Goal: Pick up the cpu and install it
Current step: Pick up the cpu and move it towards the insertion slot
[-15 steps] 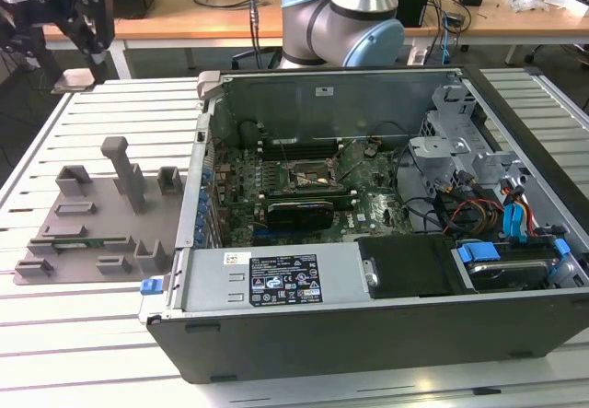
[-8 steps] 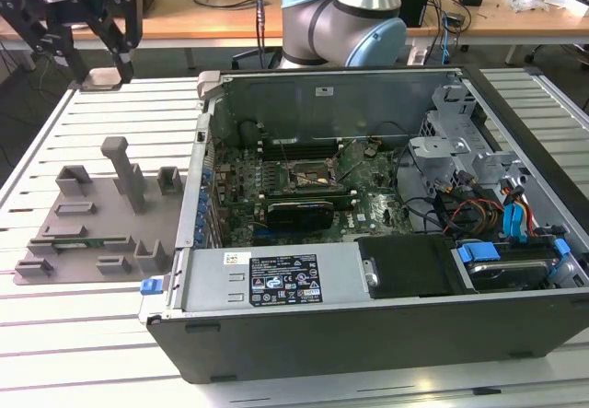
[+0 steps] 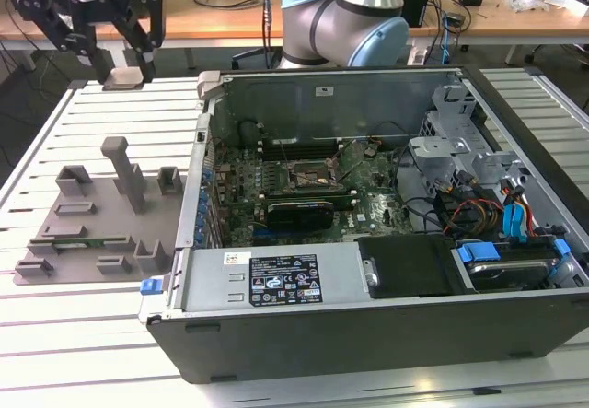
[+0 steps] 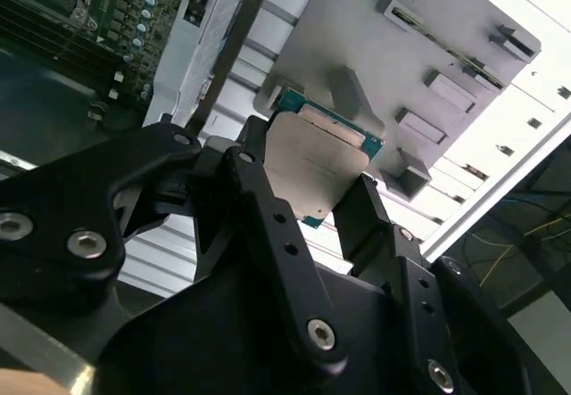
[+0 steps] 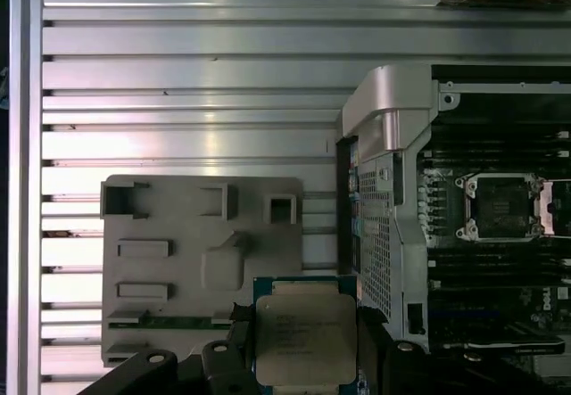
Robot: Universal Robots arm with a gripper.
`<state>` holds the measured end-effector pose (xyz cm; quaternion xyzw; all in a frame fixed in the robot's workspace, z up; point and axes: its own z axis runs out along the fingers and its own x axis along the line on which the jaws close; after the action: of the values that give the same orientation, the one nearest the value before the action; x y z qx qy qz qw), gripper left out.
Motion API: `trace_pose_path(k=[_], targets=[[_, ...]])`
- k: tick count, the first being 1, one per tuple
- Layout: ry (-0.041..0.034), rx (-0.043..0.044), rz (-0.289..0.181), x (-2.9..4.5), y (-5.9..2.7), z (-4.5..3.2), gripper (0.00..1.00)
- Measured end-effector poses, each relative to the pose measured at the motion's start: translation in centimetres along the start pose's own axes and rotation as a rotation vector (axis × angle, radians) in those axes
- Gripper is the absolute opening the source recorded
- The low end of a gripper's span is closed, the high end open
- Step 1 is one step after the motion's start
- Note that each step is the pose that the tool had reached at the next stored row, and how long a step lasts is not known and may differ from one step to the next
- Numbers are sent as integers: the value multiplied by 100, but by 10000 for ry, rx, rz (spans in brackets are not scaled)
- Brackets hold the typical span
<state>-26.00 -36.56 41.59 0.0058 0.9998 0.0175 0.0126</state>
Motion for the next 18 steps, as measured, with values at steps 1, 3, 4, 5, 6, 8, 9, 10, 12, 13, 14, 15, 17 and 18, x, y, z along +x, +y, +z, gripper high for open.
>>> trace_pose_path(k=[1, 3, 4, 5, 6, 8, 9, 10, 12, 13, 14, 15, 17, 18], targets=[[0, 0, -1, -39, 0, 1, 55], [-1, 0, 0, -92, 1, 2, 55], [-1, 0, 0, -133, 1, 4, 55], [-1, -1, -1, -159, 1, 4, 55], [0, 0, -1, -202, 2, 5, 55], [0, 0, 0, -266, 3, 7, 55], [-1, 0, 0, -308, 4, 8, 55], [-1, -1, 0, -341, 4, 9, 55], [-1, 0, -1, -416, 4, 11, 55], [-1, -1, 0, -447, 5, 12, 55], [0, 0, 0, -476, 5, 12, 55], [0, 0, 0, -506, 6, 13, 55], [0, 0, -1, -574, 6, 14, 55], [0, 0, 0, -611, 7, 16, 55]])
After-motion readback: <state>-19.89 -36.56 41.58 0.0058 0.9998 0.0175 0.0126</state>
